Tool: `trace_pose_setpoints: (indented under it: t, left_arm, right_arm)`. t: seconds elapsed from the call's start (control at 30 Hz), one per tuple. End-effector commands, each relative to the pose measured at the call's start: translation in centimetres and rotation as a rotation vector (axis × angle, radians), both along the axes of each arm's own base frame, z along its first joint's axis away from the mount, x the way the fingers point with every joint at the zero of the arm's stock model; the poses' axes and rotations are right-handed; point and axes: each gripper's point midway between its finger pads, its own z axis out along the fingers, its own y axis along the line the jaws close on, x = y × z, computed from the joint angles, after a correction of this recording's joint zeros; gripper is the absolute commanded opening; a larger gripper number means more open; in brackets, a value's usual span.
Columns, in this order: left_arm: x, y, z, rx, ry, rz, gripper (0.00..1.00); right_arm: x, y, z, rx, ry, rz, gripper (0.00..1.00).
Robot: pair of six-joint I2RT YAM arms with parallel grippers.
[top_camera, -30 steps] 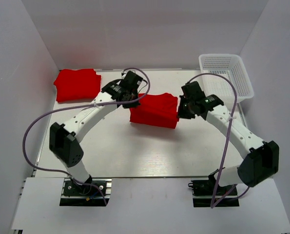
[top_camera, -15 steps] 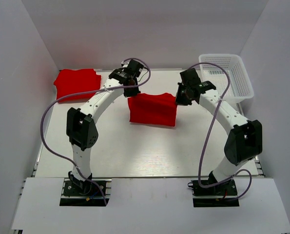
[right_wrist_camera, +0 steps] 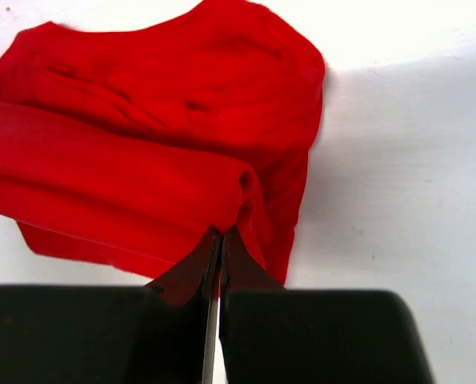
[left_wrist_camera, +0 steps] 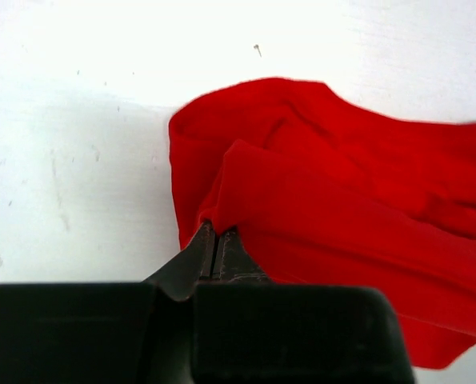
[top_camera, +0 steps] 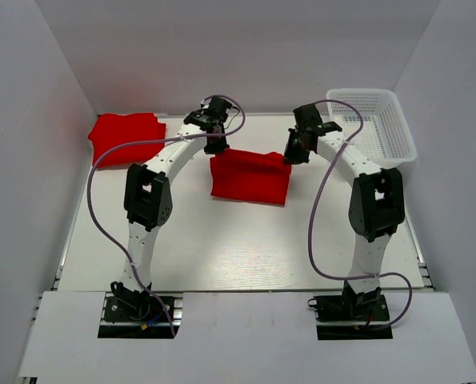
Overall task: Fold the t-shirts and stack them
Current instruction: Fold the long partially folded tshirt into a neat square
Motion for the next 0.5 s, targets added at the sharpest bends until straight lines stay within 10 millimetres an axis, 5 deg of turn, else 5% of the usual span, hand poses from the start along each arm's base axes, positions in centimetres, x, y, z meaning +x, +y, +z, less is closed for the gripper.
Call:
trace_pose_setpoints:
  t: [0.0, 0.07, 0.1, 0.17, 0.2, 0.23, 0.43, 0.47]
  left_arm:
    - [3.3, 2.2, 2.1, 0.025, -0.111, 0.035, 0.00]
    - [3.6, 1.6, 1.1, 0.011, -0.103, 0.013, 0.05]
    - [3.8, 1.5, 1.2, 0.015, -0.113, 0.002, 0.17]
    - [4.0, 1.3, 0.9, 0.013, -0.112, -0.010, 0.59]
    - [4.0, 1.3, 0.9, 0.013, -0.112, -0.010, 0.93]
    - [4.0, 1.5, 1.4, 0.016, -0.123, -0.005, 1.00]
    - [3.7, 2.6, 4.4, 0.015, -0.171, 0.020, 1.00]
    - [3.4, 2.7, 4.4, 0.017, -0.167, 0.020, 1.00]
  right_arm:
    - [1.9, -1.2, -0.6, -0.004, -0.010, -0.020, 0.00]
    - [2.5, -1.0, -0.7, 0.013, -0.018, -0.033, 0.01]
    - [2.6, -0.9, -1.4, 0.010, -0.013, -0.028, 0.08]
    - [3.3, -0.1, -0.9, 0.037, -0.045, 0.008, 0.52]
    - [3.9, -0.2, -0.3, 0.045, -0.067, 0.006, 0.80]
    - [4.6, 0.0, 0.4, 0.056, -0.099, 0.011, 0.90]
    - [4.7, 0.2, 6.0, 0.052, -0.220, 0.070, 0.90]
    - [3.9, 0.2, 5.4, 0.054, -0.205, 0.090, 0.90]
